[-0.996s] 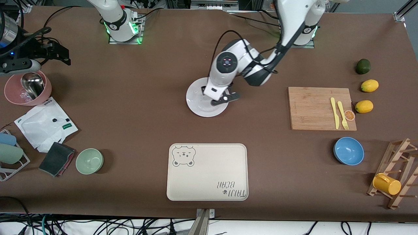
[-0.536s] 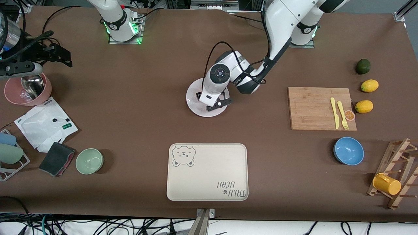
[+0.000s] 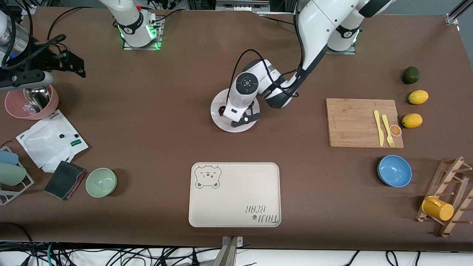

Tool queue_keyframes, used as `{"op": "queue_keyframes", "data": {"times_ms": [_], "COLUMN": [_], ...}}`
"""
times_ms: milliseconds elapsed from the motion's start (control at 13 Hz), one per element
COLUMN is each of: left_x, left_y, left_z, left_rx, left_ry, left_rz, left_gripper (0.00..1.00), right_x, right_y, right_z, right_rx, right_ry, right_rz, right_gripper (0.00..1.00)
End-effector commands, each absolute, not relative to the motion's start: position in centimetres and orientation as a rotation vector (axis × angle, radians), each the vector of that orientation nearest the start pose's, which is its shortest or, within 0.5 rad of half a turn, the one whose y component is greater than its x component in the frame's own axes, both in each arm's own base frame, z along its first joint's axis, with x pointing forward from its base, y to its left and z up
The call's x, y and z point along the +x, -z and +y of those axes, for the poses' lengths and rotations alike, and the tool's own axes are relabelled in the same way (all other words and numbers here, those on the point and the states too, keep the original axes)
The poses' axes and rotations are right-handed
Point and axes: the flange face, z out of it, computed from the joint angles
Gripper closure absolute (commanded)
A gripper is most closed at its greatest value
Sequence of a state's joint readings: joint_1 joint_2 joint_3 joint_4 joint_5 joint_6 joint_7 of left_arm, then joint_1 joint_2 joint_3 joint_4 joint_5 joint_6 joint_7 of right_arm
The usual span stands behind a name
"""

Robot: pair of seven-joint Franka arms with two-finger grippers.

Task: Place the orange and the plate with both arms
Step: 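Retract the left gripper to rest while the right gripper reaches toward the plate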

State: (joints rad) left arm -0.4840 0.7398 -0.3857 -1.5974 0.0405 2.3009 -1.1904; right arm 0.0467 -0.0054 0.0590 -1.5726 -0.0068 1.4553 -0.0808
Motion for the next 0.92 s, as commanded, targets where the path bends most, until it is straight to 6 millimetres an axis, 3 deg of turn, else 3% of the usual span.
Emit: {"op": "queue_keyframes", "data": {"times_ms": [0, 383, 460, 690, 843], "left_x": [49.9, 55.3, 56.5, 60.0, 61.9], "left_y": [-27.1, -35.1, -37.1, -42.7, -46.6], "left_z": [-49.1, -42.1, -40.3, -34.1, -28.4], "left_rx": [-3.204, -3.193, -3.187, -3.151, -3.145], "left_ry": [-0.174, -0.020, -0.018, -0.098, -0.108], "left_rz": [-0.636, -0.577, -0.526, -0.241, -0.163], "left_gripper": [0.00, 0.00, 0.00, 0.00, 0.00], "right_x": [53.6, 53.8, 54.0, 54.1, 54.6], "right_y": [-61.7, -60.7, -59.6, -56.0, -54.3], "right_z": [5.3, 5.5, 5.6, 7.6, 9.2], "right_rx": [-3.143, -3.137, -3.134, -3.118, -3.083], "right_ry": [-0.169, -0.196, -0.212, -0.243, -0.266], "right_rz": [-0.296, -0.296, -0.299, -0.348, -0.372], "right_gripper": [0.00, 0.00, 0.00, 0.00, 0.00]}}
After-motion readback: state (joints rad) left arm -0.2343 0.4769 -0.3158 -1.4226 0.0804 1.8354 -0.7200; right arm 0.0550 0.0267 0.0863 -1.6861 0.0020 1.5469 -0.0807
